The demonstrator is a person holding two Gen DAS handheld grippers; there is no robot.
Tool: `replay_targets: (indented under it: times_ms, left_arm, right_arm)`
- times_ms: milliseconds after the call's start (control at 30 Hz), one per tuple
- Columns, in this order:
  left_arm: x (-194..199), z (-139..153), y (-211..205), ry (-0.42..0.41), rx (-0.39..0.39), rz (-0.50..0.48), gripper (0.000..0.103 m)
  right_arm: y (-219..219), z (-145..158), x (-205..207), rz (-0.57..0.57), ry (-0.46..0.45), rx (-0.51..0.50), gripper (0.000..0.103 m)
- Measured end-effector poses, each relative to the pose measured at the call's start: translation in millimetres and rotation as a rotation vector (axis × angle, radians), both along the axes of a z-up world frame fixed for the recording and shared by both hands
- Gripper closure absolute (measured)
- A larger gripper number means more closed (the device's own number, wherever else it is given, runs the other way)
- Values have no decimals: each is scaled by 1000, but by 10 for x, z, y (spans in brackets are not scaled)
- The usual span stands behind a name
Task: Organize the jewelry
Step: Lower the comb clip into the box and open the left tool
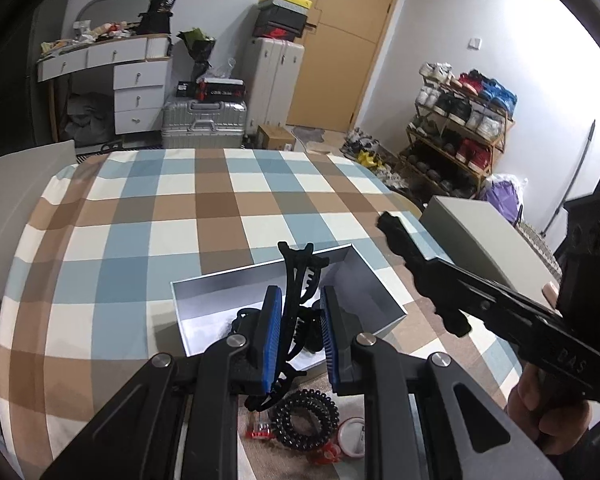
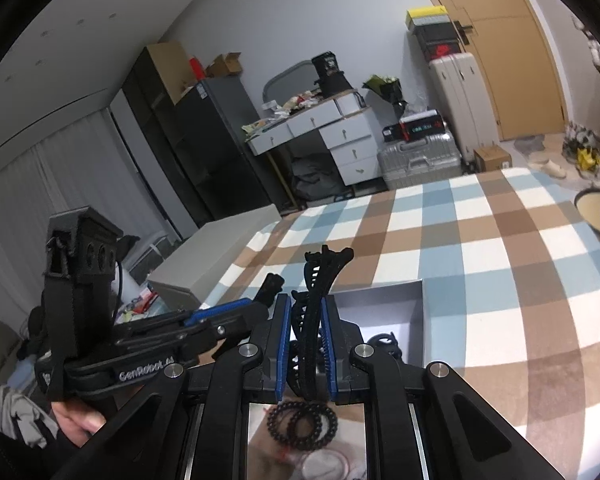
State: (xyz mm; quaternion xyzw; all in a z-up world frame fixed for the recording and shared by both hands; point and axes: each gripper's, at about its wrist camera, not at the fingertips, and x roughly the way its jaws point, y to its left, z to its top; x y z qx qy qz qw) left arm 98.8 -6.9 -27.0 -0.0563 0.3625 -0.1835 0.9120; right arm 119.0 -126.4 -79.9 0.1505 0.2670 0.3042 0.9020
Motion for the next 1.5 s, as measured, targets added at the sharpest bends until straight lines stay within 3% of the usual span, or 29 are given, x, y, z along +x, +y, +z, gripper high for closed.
replay_targets:
  times_ms: [200, 667, 1033, 1133, 1267, 1500]
  left_arm:
    - [14, -10, -55, -25, 39, -42, 89]
    - [195, -188, -86, 53, 86, -67, 89]
    - [261, -205, -22, 93, 50, -69, 88]
    - [290, -210, 17, 110, 41, -52, 79]
    - [181, -127, 70, 61, 32, -25, 46]
    - [62, -34, 129, 22, 34, 1, 45]
  right_arm:
    - [66, -146, 164, 1, 49, -10, 89]
    - [210, -362, 338, 13, 117, -59, 89]
    - [286, -410, 419, 4, 125, -82, 86]
    - [277, -398, 422, -10, 119, -92, 86]
    - [219, -347, 351, -34, 98, -89, 86]
    - [164, -197, 146, -57, 44, -107, 80]
